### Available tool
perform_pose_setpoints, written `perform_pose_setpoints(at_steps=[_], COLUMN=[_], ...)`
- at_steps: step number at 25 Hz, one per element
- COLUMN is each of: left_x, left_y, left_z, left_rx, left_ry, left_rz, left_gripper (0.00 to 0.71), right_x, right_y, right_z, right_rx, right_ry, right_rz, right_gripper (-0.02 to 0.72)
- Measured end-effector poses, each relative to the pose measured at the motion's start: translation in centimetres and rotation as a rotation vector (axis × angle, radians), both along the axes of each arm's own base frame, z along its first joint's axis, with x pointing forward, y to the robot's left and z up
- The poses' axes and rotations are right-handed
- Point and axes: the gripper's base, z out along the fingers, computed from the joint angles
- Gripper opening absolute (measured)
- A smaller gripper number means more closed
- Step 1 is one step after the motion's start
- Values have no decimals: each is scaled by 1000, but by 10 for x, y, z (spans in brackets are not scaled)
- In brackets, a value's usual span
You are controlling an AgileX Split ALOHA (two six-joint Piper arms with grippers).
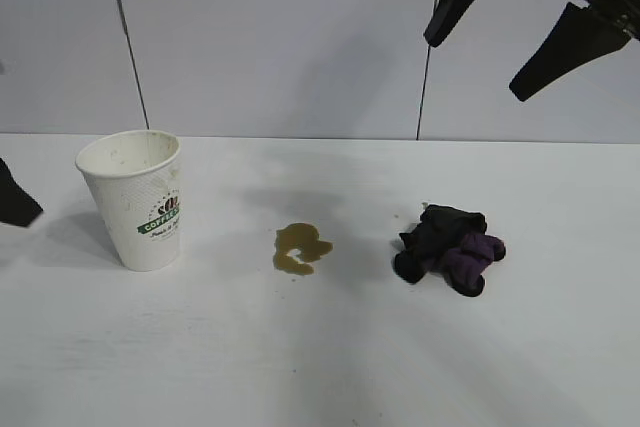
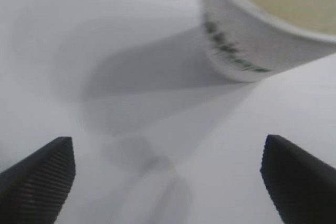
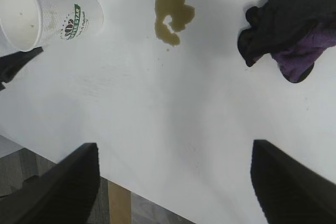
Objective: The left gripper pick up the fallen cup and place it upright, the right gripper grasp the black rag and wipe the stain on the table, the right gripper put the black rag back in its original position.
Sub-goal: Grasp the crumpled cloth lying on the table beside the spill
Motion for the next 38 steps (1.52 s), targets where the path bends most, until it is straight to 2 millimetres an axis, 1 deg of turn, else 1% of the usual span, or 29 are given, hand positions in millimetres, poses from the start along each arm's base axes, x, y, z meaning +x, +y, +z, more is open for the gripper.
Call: perform_pose_setpoints(at_steps=[3, 4, 7, 9, 10, 12, 13, 15, 18, 21, 24, 26, 27, 31, 34, 36, 38], left_x=[-11, -18, -47, -76, -88, -114, -124, -138, -159, -188, -227, -258, -273, -324, -349, -360, -367], left_y=[30, 39, 70, 82, 85, 77, 71, 59, 38, 15, -7, -22, -30, -55, -64, -66, -63], left_z=[49, 68, 126, 167, 183, 213, 224, 237, 250, 261, 269, 270, 269, 253, 237, 223, 206], left_rx=[24, 24, 4, -12, -32, -137, -194, -254, -292, -295, -264, -237, -227, -177, -141, -157, -178], left_ry=[-146, -215, -447, -624, -696, -825, -871, -917, -930, -935, -933, -933, -921, -835, -766, -719, -668], left_rz=[249, 325, 550, 669, 718, 783, 797, 781, 705, 604, 503, 443, 412, 307, 256, 245, 271], left_gripper=[689, 689, 689, 689, 689, 689, 689, 689, 688, 688, 687, 687, 687, 687, 687, 687, 687], right_x=[0, 0, 0, 0, 0, 0, 0, 0, 0, 0, 0, 0, 0, 0, 0, 0, 0], right_y=[0, 0, 0, 0, 0, 0, 0, 0, 0, 0, 0, 0, 0, 0, 0, 0, 0], right_z=[0, 0, 0, 0, 0, 0, 0, 0, 0, 0, 0, 0, 0, 0, 0, 0, 0], right_rx=[0, 0, 0, 0, 0, 0, -1, -2, -3, -3, -3, -3, -3, -3, -4, -5, -6], right_ry=[0, 0, 0, 0, 0, 0, 0, 0, 0, 0, 0, 0, 0, 0, -3, -6, -9], right_rz=[0, 0, 0, 0, 0, 0, 0, 0, 0, 0, 0, 0, 0, 0, 4, 11, 16], right_gripper=[547, 547, 547, 547, 547, 547, 547, 547, 547, 547, 547, 547, 547, 547, 547, 547, 547])
